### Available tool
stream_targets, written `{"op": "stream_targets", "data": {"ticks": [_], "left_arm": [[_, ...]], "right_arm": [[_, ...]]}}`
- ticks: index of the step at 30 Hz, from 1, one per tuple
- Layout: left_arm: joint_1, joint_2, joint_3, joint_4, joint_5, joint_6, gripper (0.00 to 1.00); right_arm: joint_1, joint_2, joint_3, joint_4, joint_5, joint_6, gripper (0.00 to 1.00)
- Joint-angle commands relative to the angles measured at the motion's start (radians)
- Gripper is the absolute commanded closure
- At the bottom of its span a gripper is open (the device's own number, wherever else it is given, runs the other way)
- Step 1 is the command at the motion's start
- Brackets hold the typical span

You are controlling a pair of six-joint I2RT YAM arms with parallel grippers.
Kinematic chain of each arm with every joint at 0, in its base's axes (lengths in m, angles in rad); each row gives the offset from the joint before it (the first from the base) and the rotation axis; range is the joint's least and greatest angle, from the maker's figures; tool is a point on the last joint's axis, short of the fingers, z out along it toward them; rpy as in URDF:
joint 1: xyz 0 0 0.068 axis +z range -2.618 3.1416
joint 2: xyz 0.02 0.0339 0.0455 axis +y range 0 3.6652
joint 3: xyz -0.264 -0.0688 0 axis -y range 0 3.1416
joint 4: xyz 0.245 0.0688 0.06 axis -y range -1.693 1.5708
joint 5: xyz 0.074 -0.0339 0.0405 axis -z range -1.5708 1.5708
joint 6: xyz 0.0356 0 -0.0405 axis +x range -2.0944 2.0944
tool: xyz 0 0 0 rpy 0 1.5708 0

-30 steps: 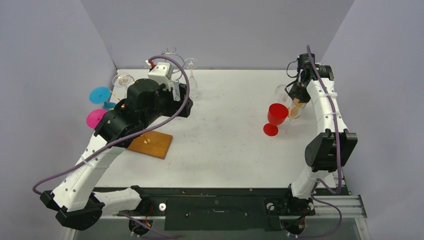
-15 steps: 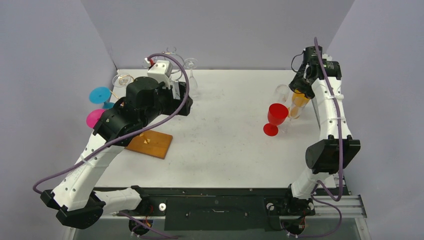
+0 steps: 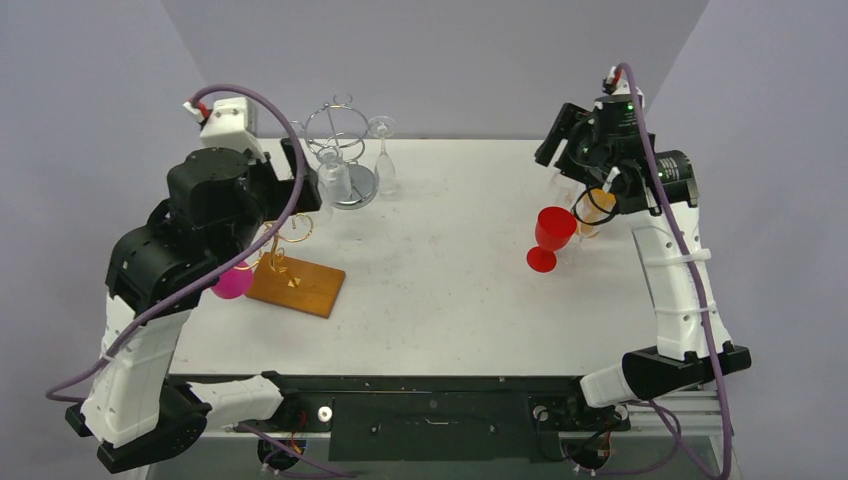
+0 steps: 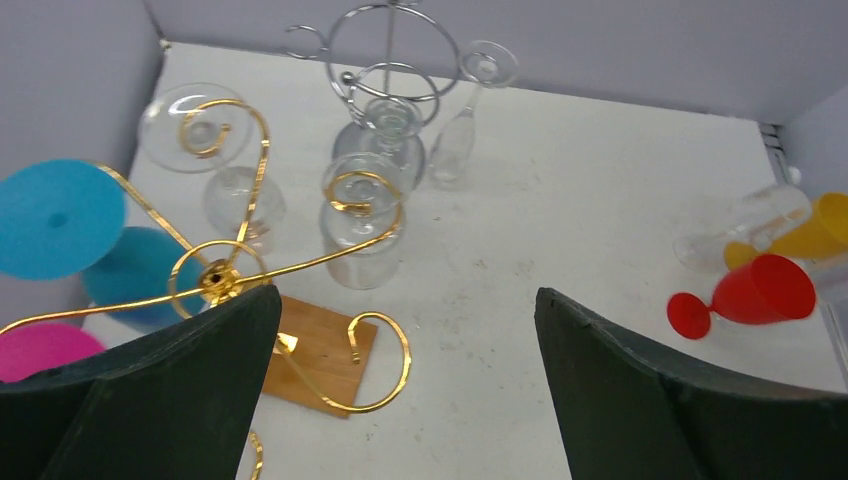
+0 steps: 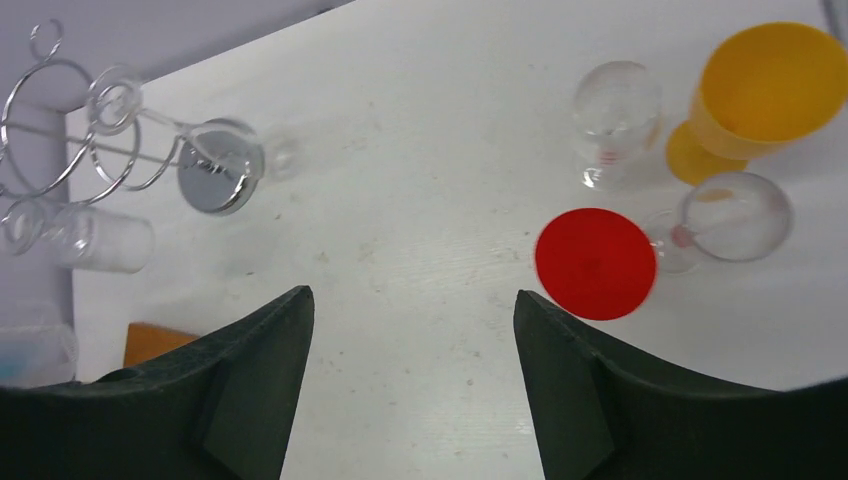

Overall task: Take the wine glass off the wine glass rack
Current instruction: Place the wine glass at the center of the board.

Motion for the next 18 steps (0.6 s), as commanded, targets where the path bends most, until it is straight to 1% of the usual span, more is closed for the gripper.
{"op": "stream_targets", "data": {"ticks": [1,4,6,8,13,18], "left_arm": [[0.024,-0.008,0.133,-0.273,-0.246,-0.069,0.04],[0.047,-0.007,0.202,-0.375,-0.315,-0.132,0.04],[0.059,-0.012,0.215,-0.431,-0.341,-0.172,0.04],[0.072,-0.019,0.2,-0.469,-0.359,-0.212,0.04],[0.133,-0.075,0.089,-0.494,-0.35,-0.26,0.04],[0.236,-0.114,0.001,-0.469,-0.329,-0.252,0.04]], "right_arm": [[0.105,0.001,-0.049,0.136,-0.08,0.041,0.31],[0.172,0.012,-0.07,0.172,-0.106,0.048,0.31],[0.228,0.019,-0.078,0.188,-0.122,0.047,0.31],[0.259,0.02,-0.092,0.209,-0.136,0.046,0.31],[0.303,-0.001,-0.149,0.231,-0.159,0.037,0.31],[0.308,-0.034,-0.208,0.254,-0.177,0.022,0.31]]}}
